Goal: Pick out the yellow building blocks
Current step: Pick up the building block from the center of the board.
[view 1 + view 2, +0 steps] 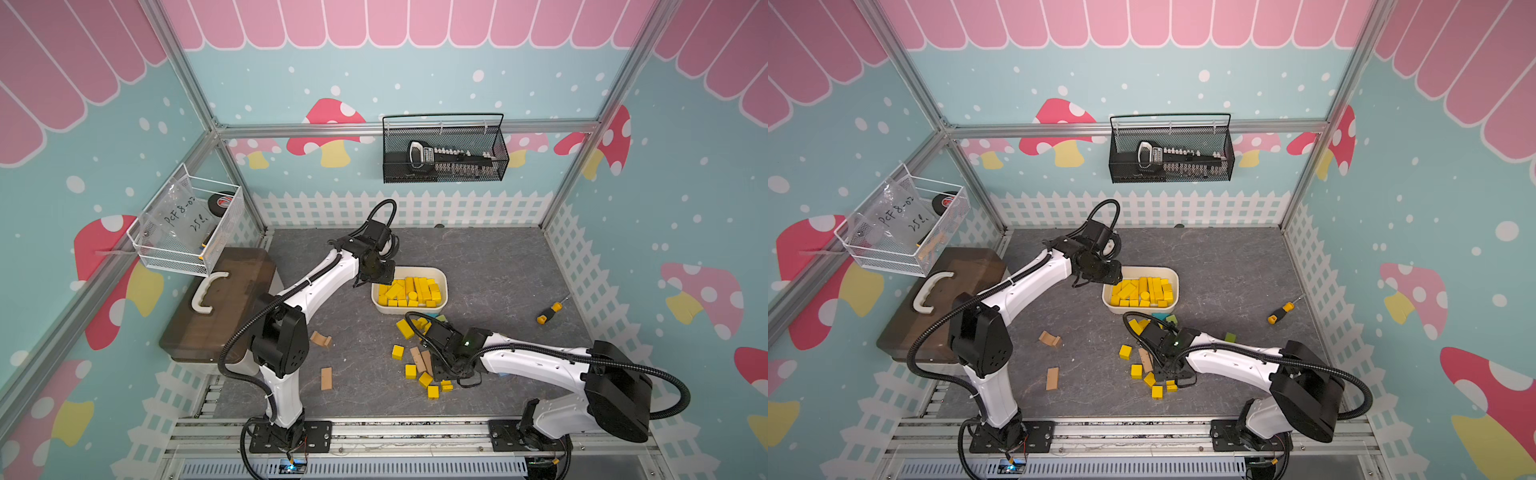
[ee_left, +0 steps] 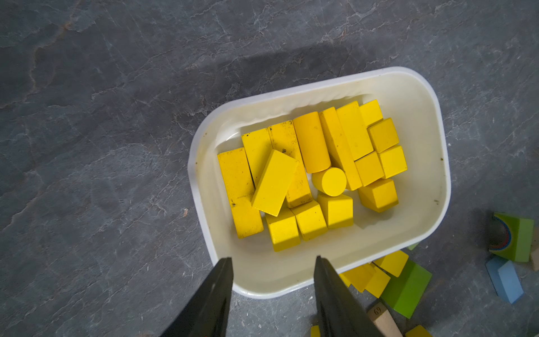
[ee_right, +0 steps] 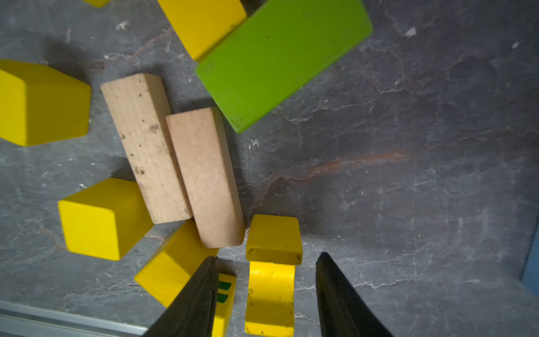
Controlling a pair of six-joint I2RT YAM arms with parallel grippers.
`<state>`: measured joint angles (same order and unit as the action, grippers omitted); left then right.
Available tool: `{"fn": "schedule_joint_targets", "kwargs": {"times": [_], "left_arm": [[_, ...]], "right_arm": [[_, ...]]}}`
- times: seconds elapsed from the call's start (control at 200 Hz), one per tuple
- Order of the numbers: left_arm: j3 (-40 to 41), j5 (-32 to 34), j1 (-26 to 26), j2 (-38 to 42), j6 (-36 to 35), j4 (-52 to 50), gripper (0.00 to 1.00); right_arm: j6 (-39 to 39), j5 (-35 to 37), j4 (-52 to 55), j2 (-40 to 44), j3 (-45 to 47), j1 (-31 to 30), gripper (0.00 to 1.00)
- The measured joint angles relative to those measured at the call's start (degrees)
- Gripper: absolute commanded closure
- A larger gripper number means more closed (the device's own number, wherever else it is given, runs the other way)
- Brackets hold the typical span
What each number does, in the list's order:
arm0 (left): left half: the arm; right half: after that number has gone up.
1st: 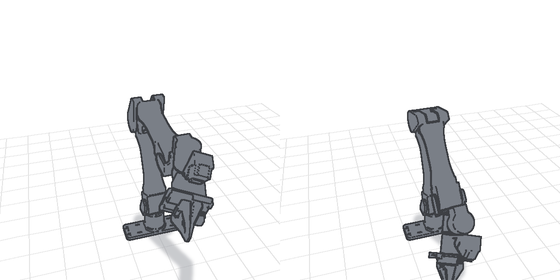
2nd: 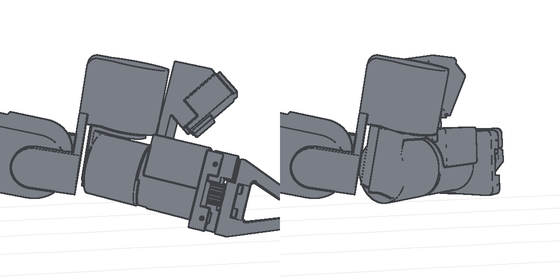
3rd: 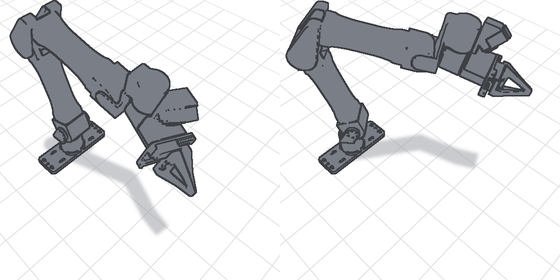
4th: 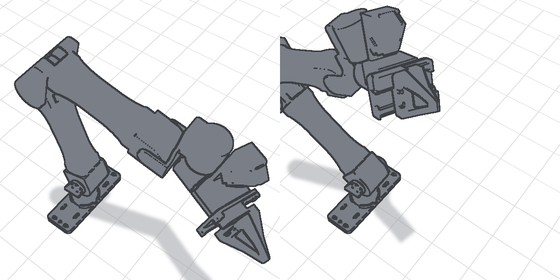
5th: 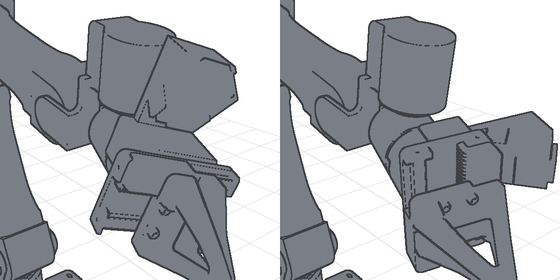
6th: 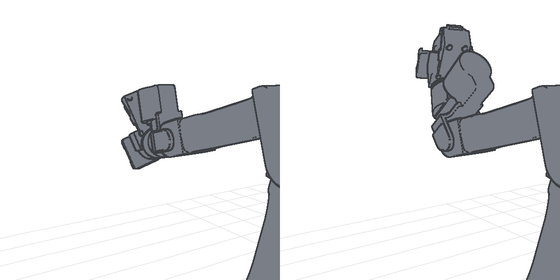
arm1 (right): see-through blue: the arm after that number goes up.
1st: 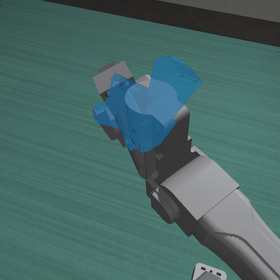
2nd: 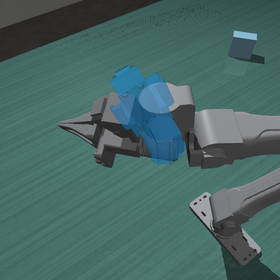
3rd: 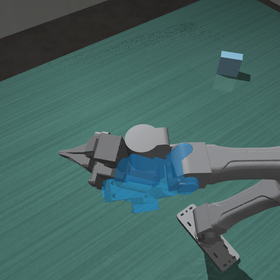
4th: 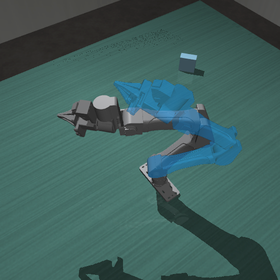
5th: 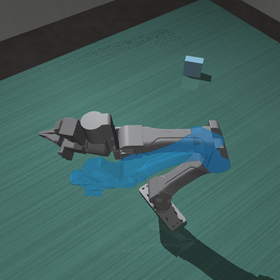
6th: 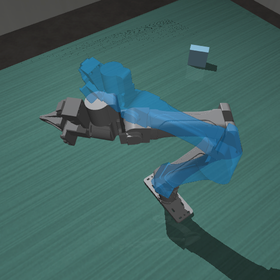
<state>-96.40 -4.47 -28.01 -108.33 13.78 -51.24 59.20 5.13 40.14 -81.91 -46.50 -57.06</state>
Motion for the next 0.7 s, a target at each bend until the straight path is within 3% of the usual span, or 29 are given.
{"fn": "schedule_joint_targets", "kwargs": {"times": [0.47, 0.701], "left_arm": [[0.0, 0.5, -0.3, 0.2, -0.3, -0.3, 0.5], [0.0, 0.6, -0.3, 0.2, -0.3, -0.4, 0.5]], "right_arm": [[-0.9, -0.1, -0.3, -2.1, 0.0, 0.9, 0.6], [-1.7, -0.1, -0.7, -2.1, 0.0, 0.9, 0.72]]}}
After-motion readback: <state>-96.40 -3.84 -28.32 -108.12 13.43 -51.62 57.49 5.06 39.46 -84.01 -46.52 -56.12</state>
